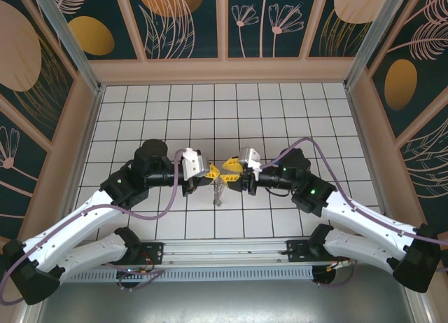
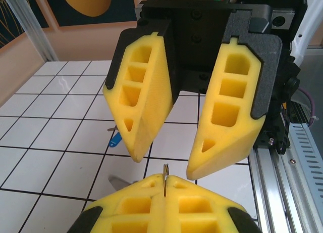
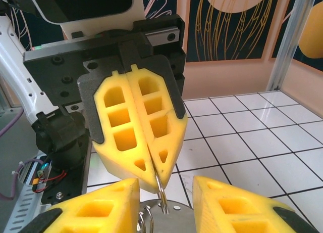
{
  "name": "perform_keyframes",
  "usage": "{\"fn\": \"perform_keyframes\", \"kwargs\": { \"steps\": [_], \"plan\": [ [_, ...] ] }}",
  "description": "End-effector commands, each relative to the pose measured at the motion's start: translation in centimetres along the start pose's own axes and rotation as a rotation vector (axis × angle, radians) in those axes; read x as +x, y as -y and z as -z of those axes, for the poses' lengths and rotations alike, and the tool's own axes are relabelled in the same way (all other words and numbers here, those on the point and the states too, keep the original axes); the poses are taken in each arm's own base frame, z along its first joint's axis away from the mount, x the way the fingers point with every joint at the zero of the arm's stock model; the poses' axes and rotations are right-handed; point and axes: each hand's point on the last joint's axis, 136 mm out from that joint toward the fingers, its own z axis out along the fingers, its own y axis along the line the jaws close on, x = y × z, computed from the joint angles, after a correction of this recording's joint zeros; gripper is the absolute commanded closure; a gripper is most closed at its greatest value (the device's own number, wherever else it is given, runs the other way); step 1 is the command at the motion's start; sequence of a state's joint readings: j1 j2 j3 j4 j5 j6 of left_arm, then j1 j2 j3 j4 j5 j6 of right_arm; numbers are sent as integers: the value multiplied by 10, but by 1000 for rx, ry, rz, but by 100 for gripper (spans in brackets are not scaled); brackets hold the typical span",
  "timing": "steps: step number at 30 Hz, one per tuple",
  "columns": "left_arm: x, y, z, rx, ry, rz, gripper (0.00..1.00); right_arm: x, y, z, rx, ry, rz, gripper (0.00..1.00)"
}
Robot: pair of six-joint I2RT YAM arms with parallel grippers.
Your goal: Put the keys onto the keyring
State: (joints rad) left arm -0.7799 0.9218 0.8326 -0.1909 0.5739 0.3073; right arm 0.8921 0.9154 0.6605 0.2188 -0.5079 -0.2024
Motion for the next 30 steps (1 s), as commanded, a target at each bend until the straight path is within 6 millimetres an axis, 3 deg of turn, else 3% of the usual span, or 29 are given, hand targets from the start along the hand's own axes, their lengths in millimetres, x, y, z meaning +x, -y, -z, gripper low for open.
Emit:
{"fn": "perform_keyframes", "kwargs": {
  "steps": [1,9,16,20,21,24,25,30],
  "plan": [
    [-21,0,8,-14,57,-54,100,-8,3,-4,8,-1,9,66],
    [-22,0,9,-16,59,-54,100,-3,3,-10,-11,-21,5,70],
    [-21,0,8,-11,62,-51,100,-1,2,-10,-20,-34,11,100],
    [-26,4,10,0,95,-46,100,-2,2,-8,-12,-26,24,100],
    [-29,6,13,5,121,-46,97,-4,1,-6,-10,-13,30,100],
    [-35,10,22,-17,192,-38,70,-18,-8,4,-33,63,59,100],
    [-36,11,26,-26,210,-31,65,-24,-13,8,-52,96,69,100],
    [-37,16,37,-47,286,-10,60,-42,-37,22,-170,210,99,100]
  ]
}}
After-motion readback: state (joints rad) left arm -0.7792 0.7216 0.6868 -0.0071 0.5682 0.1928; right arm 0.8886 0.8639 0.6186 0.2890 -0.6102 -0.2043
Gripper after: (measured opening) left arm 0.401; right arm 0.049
